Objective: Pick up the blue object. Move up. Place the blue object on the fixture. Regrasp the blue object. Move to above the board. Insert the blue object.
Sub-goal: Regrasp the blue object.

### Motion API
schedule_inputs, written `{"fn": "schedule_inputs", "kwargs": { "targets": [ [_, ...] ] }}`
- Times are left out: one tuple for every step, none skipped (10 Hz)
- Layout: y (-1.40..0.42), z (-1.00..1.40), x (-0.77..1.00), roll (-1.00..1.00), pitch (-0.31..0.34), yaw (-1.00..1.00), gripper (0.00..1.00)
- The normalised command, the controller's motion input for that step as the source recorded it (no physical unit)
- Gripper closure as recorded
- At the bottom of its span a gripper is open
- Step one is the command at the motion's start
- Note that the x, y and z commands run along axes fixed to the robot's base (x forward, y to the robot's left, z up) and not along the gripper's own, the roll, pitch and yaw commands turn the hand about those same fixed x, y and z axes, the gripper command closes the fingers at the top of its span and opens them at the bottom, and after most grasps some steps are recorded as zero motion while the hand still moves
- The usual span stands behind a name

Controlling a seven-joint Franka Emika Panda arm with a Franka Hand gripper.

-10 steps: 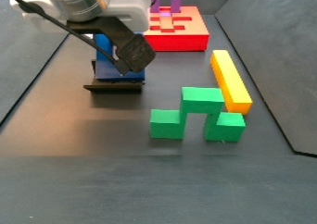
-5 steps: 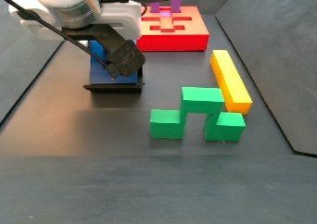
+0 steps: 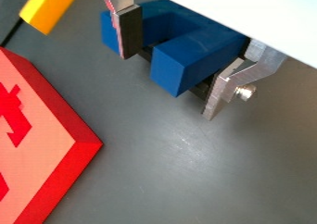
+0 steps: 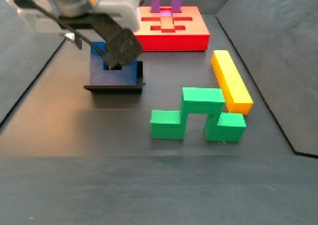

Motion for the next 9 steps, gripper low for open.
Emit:
{"fn": "schedule_inputs", "kwargs": {
  "targets": [
    [-0.10,0.30,0.05,0.67,0.214,0.00,0.00],
    [-0.17,0.20,0.04,0.81,0.251,0.00,0.00],
    [-0.35,0.00,0.00,0.94,0.206,0.00,0.00],
    [-0.47,-0.08,0.02,1.00,0.177,0.06,0.00],
    [-0.51,-0.07,0.06,1.00,0.140,0.03,0.00],
    [-0.50,0.00,0.02,1.00,0.029,0.01,0.00],
    [-0.51,0.00,0.03,1.00,0.000,0.01,0.00],
    [-0.51,0.00,0.02,1.00,0.000,0.00,0.00],
    [-0.53,0.00,0.00,1.00,0.000,0.00,0.00]
  ]
}}
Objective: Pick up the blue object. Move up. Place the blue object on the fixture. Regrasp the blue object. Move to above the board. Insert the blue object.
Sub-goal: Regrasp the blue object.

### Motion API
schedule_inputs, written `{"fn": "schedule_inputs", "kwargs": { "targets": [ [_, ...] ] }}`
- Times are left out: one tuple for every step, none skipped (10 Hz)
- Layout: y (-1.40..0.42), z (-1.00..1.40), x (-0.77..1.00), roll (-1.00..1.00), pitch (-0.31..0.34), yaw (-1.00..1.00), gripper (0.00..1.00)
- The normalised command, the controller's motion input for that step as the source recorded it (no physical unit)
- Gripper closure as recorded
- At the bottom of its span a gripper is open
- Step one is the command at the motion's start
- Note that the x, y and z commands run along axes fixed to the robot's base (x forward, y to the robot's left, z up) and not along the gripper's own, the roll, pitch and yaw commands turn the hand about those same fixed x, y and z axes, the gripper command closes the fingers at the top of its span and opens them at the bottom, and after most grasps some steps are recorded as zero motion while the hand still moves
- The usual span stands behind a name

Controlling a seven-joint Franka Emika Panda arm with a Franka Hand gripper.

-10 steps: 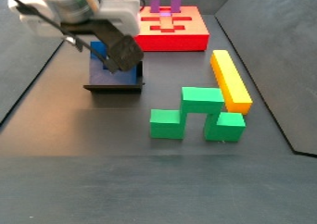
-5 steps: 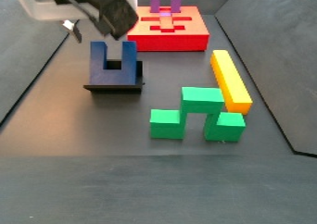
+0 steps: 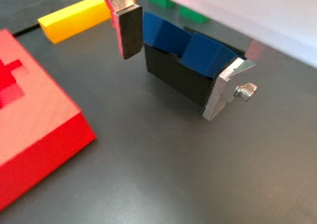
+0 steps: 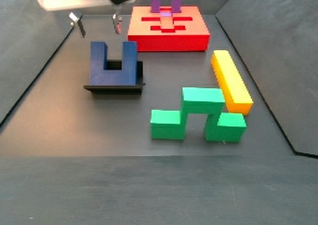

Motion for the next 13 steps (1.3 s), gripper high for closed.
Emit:
{"fn": "schedule_inputs", "kwargs": {
  "targets": [
    [-0.53,-0.02,0.01,1.00,0.023,0.00,0.00],
    [-0.46,-0.07,0.19,1.00,0.111,0.02,0.00],
    [-0.13,0.00,0.56,0.98,0.194,0.07,0.00],
    [0.05,0.00,0.65,0.77,0.160,0.09,0.00],
    [0.21,0.00,0.73,0.80,0.211,0.17,0.00],
    [0.29,0.02,0.69,0.79,0.234,0.20,0.00],
    [0.31,0.01,0.65,0.75,0.229,0.22,0.00],
    [0.31,0.00,0.62,0.73,0.217,0.25,0.00],
    [0.24,0.00,0.66,0.76,0.220,0.28,0.00],
    [0.15,0.00,0.74,0.80,0.237,0.30,0.00],
    [0.00,0.00,0.77,0.81,0.309,0.31,0.00],
    [0.00,0.00,0.81,0.81,0.237,0.33,0.00],
    [0.00,0.00,0.81,0.77,0.206,0.33,0.00]
  ]
}}
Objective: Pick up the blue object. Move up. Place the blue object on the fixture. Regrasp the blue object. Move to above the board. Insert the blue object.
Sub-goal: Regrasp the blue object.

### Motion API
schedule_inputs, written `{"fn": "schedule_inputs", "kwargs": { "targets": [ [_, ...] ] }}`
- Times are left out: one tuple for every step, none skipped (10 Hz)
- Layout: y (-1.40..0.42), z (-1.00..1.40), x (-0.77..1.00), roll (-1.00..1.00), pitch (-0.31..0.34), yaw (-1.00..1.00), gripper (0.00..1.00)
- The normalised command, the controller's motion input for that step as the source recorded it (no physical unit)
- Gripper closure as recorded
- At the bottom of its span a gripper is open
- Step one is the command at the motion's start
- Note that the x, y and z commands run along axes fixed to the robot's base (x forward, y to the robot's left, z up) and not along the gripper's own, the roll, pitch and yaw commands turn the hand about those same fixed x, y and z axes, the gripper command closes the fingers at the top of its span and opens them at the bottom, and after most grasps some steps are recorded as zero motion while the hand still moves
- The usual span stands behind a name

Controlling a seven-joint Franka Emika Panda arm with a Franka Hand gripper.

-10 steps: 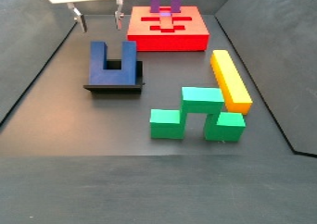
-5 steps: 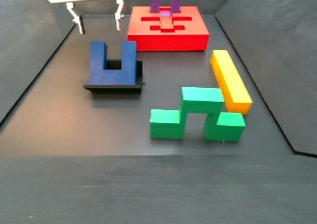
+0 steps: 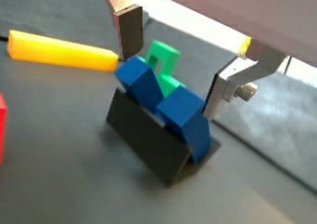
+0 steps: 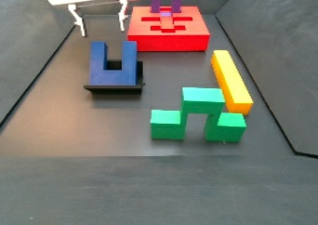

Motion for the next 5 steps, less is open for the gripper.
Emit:
{"fn": "schedule_inputs", "kwargs": {
  "targets": [
    [0.00,0.00,0.81,0.77,0.186,0.31,0.00],
    [0.00,0.00,0.82,0.77,0.197,0.28,0.00],
    [-0.16,-0.03,0.80,0.71,0.260,0.16,0.00],
    [-0.32,-0.04,0.81,0.68,0.303,0.00,0.00],
    [-0.30,-0.09,0.83,0.48,0.089,-0.02,0.00]
  ]
}}
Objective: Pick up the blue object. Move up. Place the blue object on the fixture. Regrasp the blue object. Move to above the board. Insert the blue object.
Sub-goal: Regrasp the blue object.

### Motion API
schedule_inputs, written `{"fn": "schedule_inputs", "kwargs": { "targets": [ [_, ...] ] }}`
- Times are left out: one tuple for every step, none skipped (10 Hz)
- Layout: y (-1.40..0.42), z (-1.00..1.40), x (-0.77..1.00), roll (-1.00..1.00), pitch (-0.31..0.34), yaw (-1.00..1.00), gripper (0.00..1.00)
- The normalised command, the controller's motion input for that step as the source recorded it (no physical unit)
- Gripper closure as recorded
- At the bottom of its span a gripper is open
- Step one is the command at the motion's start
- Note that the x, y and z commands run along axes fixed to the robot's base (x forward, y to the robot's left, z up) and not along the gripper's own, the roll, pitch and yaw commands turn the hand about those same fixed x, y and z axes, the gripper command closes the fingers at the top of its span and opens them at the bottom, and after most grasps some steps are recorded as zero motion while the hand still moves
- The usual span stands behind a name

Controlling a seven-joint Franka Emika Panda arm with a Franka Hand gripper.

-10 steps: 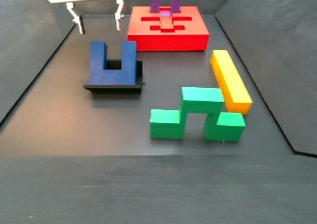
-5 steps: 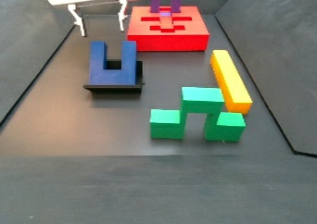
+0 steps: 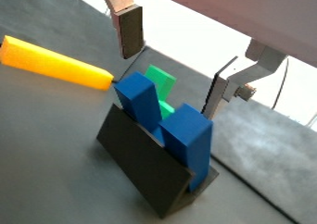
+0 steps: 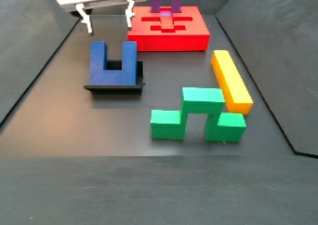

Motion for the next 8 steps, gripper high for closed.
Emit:
{"fn": "schedule_inputs", "kwargs": {
  "targets": [
    [-0.10,-0.20,0.81,0.26,-0.171,-0.05,0.00],
    [0.00,-0.25,0.75,0.24,-0.226,0.00,0.00],
    [0.00,-0.33,0.66,0.09,-0.246,0.00,0.00],
    [0.04,-0.32,0.50,0.00,-0.291,0.14,0.00],
    [0.00,-0.30,0.47,0.01,-0.229,0.14,0.00],
    [0.01,-0.25,0.49,-0.01,-0.429,0.10,0.00],
    [0.08,-0.22,0.53,-0.13,-0.494,0.09,0.00],
    [0.13,-0.19,0.61,-0.17,-0.443,0.10,0.00]
  ]
}}
